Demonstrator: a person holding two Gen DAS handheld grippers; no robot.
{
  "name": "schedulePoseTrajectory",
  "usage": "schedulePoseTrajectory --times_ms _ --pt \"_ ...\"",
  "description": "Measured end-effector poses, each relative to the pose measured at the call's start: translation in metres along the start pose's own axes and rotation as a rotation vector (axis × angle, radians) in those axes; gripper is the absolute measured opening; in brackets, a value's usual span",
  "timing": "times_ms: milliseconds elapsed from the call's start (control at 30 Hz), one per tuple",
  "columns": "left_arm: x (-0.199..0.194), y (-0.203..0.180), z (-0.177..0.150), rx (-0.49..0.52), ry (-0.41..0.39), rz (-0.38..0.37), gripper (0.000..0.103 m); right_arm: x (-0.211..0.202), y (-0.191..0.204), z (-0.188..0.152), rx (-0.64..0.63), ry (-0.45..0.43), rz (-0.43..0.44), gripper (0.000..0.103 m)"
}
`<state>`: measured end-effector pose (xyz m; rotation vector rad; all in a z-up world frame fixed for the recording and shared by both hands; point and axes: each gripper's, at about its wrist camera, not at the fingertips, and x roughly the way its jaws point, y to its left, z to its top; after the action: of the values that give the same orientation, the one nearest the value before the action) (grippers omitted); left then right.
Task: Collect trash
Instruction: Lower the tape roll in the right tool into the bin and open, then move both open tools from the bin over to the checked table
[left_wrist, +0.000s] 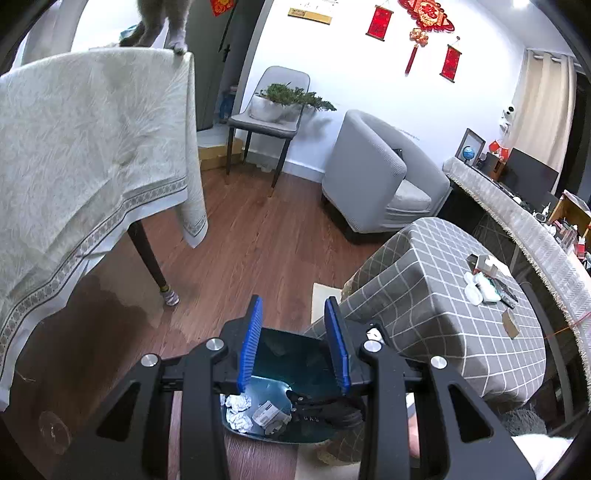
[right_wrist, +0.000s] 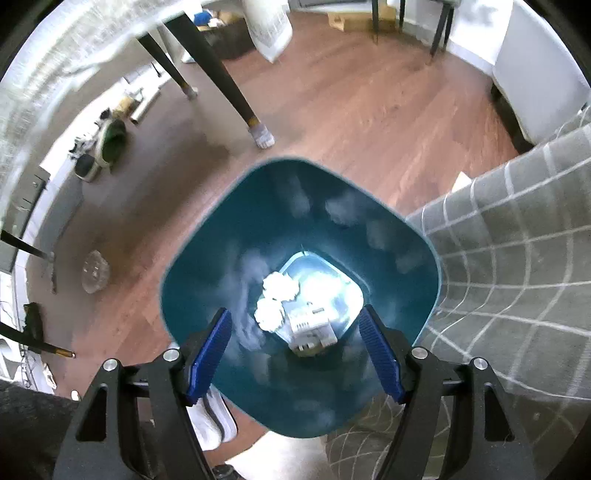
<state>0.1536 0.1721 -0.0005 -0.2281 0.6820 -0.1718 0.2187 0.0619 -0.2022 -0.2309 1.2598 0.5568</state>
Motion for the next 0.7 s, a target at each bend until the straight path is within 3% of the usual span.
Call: schedulePoseTrajectory --times_ms 300,700 --pt "0.005 -0.025 0.011 0.046 -0.035 0.013 0.041 -0.076 -0.001 0.007 -0.037 -0.183 0.048 0.072" --pt "0.021 -0.060 0.021 0.066 -0.062 -0.014 0.054 -0.174 -0.033 -0.010 -0.048 -0.388 0.003 0.072"
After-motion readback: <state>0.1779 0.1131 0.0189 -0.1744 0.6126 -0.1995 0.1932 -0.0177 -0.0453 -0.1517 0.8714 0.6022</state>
